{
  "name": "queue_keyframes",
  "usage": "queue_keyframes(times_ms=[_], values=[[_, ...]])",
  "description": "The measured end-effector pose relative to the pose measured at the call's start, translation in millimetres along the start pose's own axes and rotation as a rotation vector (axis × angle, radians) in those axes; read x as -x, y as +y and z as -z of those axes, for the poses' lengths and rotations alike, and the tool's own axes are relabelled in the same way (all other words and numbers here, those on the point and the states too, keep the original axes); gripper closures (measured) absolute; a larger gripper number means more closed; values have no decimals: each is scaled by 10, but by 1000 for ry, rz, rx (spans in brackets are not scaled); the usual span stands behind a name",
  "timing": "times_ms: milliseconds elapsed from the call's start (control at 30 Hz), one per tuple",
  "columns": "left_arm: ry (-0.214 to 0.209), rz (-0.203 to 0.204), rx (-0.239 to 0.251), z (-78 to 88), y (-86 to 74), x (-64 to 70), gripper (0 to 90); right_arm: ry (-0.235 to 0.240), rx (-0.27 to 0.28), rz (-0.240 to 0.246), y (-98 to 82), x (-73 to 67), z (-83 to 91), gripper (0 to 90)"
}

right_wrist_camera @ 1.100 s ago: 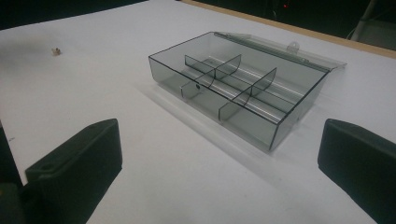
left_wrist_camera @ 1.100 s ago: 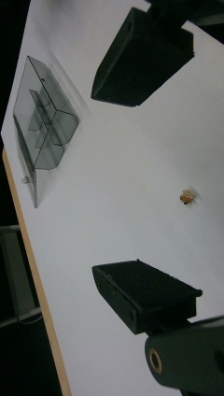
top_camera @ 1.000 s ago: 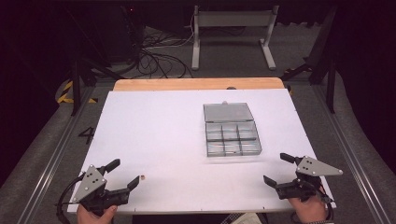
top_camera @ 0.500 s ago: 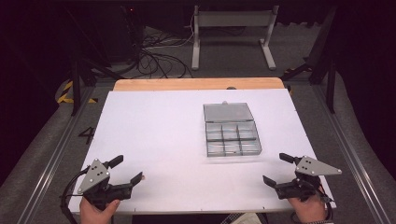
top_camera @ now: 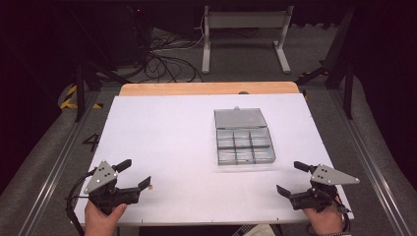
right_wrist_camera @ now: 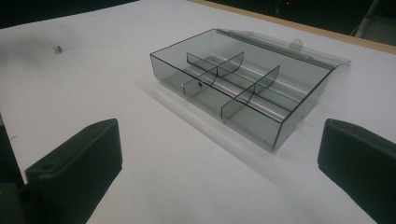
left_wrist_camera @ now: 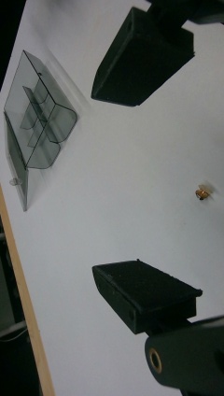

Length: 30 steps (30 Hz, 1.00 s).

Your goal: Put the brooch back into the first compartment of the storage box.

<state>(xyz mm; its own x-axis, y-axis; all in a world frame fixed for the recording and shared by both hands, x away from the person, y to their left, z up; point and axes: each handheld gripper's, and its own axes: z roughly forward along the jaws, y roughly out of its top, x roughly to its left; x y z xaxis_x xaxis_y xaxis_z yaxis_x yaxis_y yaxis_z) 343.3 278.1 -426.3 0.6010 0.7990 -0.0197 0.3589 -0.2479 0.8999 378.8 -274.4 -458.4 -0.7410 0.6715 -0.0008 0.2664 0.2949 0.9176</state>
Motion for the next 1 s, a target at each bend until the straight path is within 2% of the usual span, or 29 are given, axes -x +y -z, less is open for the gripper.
queue_keyframes(times_ms=[233,300,567,667,700,800,967,1000], values=[[-4,10,-17,-13,21,-63,157,2,-2,2,-2,2,-5,9],[-18,23,-28,-16,25,-71,162,3,-3,2,-2,2,-6,9],[-34,24,-61,-24,53,-98,190,7,-6,2,-3,1,-11,9],[-27,7,-86,-34,60,-111,199,7,-4,3,-2,0,-9,9],[-28,-8,-110,-42,66,-120,200,7,-4,3,-2,0,-9,9],[-32,-16,-128,-55,66,-119,210,9,-6,1,-4,1,-13,9],[-52,-46,-197,-116,63,-120,235,12,-6,1,-3,-1,-16,9],[-45,-52,-207,-127,62,-118,249,12,-6,2,-3,-2,-16,9]])
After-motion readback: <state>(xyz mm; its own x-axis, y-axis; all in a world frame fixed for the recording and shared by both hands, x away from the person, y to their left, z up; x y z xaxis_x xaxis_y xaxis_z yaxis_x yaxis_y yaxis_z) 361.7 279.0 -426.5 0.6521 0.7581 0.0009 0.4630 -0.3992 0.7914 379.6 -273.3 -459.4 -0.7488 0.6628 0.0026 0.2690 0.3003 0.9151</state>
